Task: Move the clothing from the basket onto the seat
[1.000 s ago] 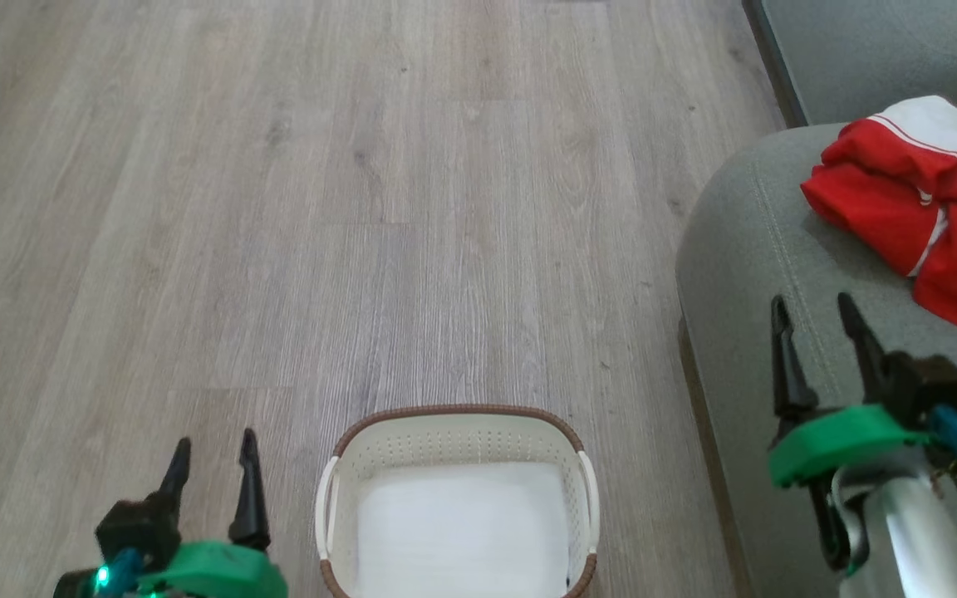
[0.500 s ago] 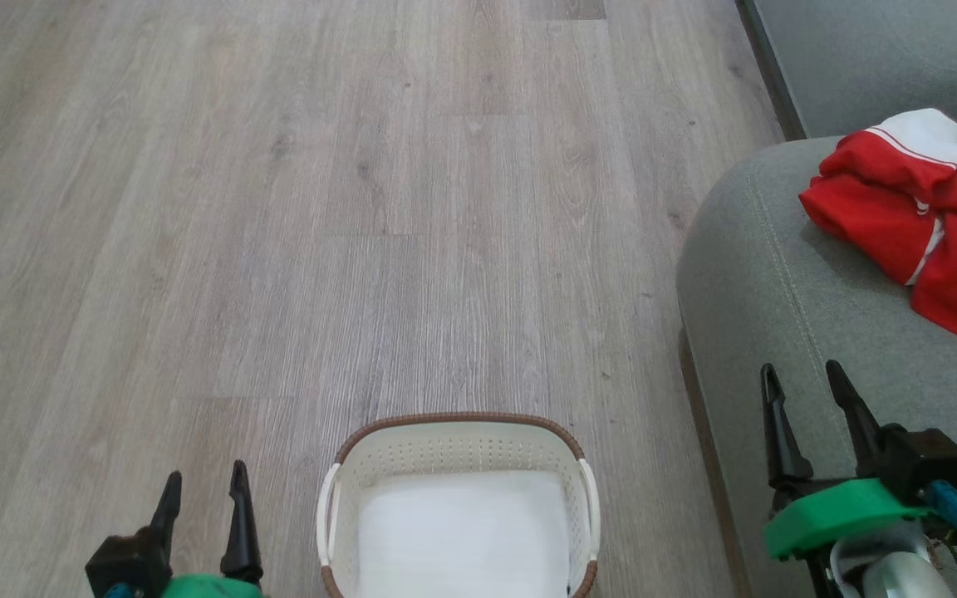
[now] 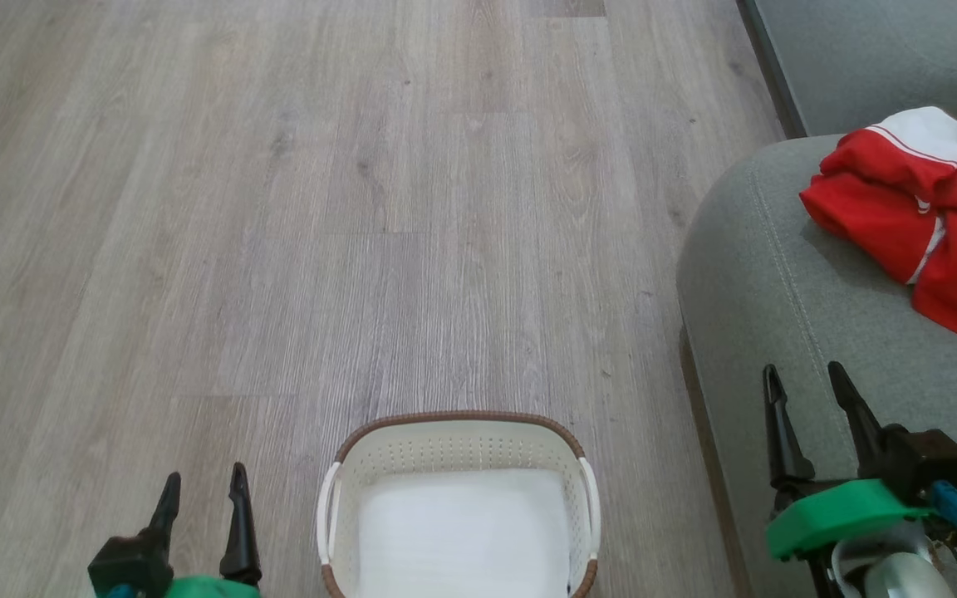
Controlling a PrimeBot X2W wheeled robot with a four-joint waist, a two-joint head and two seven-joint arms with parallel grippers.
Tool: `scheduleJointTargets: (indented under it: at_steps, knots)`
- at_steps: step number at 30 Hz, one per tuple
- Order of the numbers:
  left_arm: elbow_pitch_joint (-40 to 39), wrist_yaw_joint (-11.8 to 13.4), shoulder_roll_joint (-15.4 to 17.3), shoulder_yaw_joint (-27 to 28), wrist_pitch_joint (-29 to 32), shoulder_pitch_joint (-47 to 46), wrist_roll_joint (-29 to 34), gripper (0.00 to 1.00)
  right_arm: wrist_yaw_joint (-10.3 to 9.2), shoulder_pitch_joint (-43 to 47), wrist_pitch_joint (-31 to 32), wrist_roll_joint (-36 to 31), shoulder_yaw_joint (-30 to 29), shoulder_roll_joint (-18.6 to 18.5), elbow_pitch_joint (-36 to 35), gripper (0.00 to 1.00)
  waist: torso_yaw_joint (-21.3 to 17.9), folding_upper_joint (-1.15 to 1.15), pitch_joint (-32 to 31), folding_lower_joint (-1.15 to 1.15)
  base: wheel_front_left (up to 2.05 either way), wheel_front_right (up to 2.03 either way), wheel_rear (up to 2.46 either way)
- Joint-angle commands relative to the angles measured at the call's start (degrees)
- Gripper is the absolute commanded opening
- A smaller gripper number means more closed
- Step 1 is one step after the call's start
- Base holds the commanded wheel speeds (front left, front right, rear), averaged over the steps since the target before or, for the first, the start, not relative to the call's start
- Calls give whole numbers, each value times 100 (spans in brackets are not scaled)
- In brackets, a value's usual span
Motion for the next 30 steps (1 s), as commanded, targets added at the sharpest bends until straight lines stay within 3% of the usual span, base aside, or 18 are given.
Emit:
scheduleJointTargets:
  at_steps: [1, 6, 7, 11, 30]
  knots:
    - [-158, -35, 4, 235, -72, -273, 56, 100, 40, -162, -61, 2, 110, -9, -171, 100, 5, 0, 1, 0, 0, 0, 0]
    - [-218, -61, -22, 273, -72, -281, 144, 100, 40, -172, -61, -1, 102, -8, -154, 100, 16, 0, 13, 0, 0, 0, 0]
    - [1, -44, -44, 22, 5, -2, 101, 0, -3, 0, 1, 0, -19, 1, 35, 0, 16, 0, 13, 0, 0, 0, 0]
    - [368, -43, -137, -22, 15, 105, 87, 0, -8, 147, 28, 4, -10, 5, 438, 0, 17, 0, 14, 0, 0, 0, 0]
    - [394, -324, -202, 240, 306, -152, -1057, 0, 0, 14, 342, 1271, -70, 3, 404, 0, -13, 0, 54, 0, 0, 0, 0]
